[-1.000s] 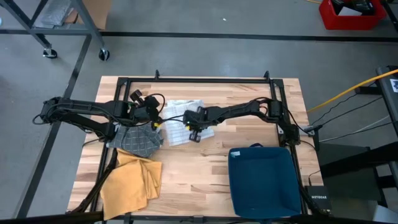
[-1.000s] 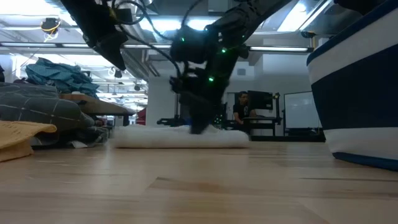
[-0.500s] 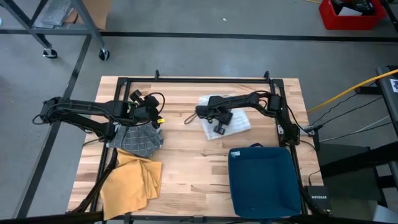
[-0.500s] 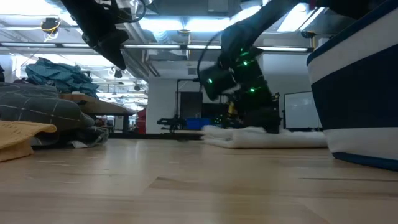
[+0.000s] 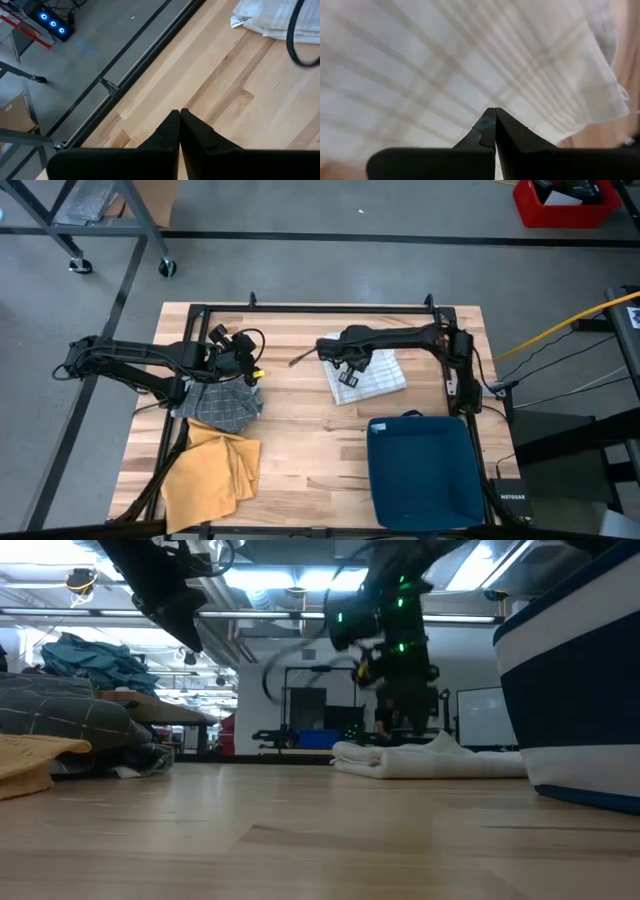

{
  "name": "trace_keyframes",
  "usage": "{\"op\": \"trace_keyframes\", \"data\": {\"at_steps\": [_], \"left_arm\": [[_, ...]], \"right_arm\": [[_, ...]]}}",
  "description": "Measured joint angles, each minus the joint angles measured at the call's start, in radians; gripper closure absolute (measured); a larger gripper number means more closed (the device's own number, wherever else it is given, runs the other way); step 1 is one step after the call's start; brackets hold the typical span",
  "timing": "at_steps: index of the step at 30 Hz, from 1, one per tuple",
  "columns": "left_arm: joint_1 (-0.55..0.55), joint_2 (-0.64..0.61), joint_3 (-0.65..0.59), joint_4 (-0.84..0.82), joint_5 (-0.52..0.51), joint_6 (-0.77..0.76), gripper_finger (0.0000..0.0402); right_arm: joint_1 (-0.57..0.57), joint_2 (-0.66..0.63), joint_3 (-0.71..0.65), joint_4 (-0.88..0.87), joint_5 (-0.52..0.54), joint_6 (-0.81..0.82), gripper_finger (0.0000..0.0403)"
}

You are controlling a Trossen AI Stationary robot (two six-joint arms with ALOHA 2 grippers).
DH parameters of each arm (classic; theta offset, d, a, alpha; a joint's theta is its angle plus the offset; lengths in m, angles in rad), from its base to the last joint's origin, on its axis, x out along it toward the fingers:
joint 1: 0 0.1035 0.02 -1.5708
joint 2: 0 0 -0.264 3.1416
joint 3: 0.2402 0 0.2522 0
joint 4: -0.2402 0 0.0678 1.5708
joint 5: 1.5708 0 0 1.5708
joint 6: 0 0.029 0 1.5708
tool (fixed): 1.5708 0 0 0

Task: Fold towel
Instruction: Move the white towel to the top right of the table

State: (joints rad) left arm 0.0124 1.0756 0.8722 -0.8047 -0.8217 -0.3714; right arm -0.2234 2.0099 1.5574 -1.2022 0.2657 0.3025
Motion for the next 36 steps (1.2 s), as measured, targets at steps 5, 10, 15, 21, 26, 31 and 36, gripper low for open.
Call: {"op": "trace_keyframes", "data": {"at_steps": [5, 10, 15, 21, 26, 31, 36], "left_arm": [[0.0, 0.0, 0.0, 0.0, 0.0, 0.0, 0.04], [0.0, 0.0, 0.0, 0.0, 0.0, 0.0, 0.04], [0.0, 0.0, 0.0, 0.0, 0.0, 0.0, 0.04], [0.0, 0.0, 0.0, 0.0, 0.0, -0.005, 0.04], [0.0, 0.0, 0.0, -0.002, 0.0, -0.019, 0.04], [0.0, 0.0, 0.001, -0.002, 0.0, -0.02, 0.04], [0.0, 0.0, 0.001, 0.001, 0.0, -0.022, 0.04]], "right_arm": [[0.0, -0.056, 0.0, 0.148, -0.122, 0.0, 0.0396], [0.0, -0.057, 0.0, 0.34, -0.26, 0.0, 0.0396], [-0.002, -0.036, 0.001, 0.453, -0.257, 0.0, 0.0396], [-0.023, 0.017, 0.001, 0.448, -0.25, 0.012, 0.0396], [-0.039, 0.076, 0.001, 0.444, -0.24, 0.013, 0.0396], [-0.081, 0.095, 0.001, 0.385, -0.214, 0.053, 0.0396], [-0.133, 0.096, 0.001, 0.208, -0.128, 0.101, 0.0396]]}}
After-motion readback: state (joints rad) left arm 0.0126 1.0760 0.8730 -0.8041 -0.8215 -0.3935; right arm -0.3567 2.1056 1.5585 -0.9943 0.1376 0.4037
